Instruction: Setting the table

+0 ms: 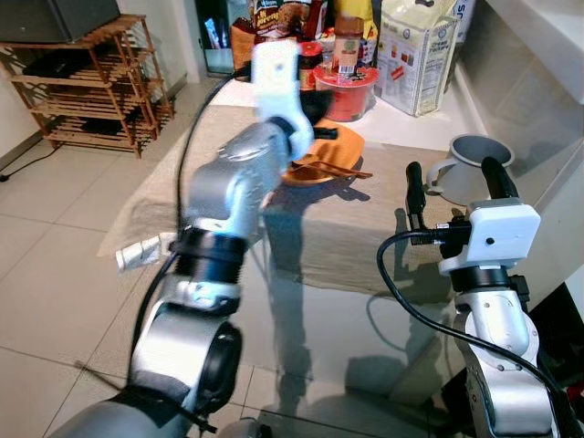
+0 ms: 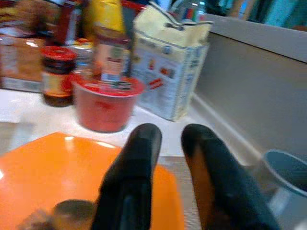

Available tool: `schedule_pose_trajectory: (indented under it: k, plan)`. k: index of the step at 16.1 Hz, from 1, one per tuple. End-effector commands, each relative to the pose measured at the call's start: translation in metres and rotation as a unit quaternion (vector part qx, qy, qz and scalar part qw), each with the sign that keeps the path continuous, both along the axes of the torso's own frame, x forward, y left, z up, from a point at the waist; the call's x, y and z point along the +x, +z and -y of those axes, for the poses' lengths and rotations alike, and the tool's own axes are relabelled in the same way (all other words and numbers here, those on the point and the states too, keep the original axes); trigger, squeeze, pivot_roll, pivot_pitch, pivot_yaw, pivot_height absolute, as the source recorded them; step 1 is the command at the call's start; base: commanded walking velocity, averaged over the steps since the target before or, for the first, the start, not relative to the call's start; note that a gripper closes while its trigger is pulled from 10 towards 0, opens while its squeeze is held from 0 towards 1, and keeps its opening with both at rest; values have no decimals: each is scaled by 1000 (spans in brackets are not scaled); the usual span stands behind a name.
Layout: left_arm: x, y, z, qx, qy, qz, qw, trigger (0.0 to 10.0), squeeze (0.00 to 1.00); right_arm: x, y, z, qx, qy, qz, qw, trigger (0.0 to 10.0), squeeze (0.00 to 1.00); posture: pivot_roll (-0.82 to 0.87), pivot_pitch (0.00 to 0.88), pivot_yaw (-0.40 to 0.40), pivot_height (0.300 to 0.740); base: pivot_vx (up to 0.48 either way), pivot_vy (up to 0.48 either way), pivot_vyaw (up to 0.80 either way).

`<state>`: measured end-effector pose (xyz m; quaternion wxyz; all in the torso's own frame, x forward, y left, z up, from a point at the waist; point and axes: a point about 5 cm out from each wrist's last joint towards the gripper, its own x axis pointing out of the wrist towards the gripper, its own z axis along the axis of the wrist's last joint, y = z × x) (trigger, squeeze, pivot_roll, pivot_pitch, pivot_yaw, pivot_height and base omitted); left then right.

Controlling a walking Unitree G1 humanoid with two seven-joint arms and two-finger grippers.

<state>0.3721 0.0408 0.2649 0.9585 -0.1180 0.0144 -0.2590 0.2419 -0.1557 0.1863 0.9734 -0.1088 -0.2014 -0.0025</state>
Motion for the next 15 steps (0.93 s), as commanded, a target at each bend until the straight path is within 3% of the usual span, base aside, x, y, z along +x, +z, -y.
schedule_pose_trajectory:
  k: [1,2,7,8,9,11,15]
  plan:
    - [1,3,4,-6,-8,-2,1000,10000,1000,-2,1,1,-9,-1,-2,1000,10000,0,-82,0,29,718,0,0,0]
    - [1,3,7,-22,1,-16,1000,10000,1000,-4,0,3,-14,-3,-6,1000,10000,0,-88,0,27,718,0,0,0]
    - [3,-1,8,-6,15,-36,999,10000,1000,-6,0,5,-21,-3,-12,1000,10000,0,-102,0,27,718,0,0,0]
    - [3,-7,7,1,18,-50,999,10000,1000,-7,-3,7,-23,-6,-18,1000,10000,0,-101,0,24,718,0,0,0]
    - [4,-27,0,5,35,-109,993,10000,1000,-8,-6,8,-24,-9,-25,999,10000,0,-99,0,22,718,0,0,0]
    - [2,-37,-5,4,36,-142,989,10000,1000,-9,-6,8,-24,-8,-28,999,10000,0,-92,0,24,718,0,0,0]
    - [2,-31,-9,-19,26,-189,981,10000,1000,-12,-14,0,-12,-3,-41,999,10000,0,-61,0,38,718,0,0,0]
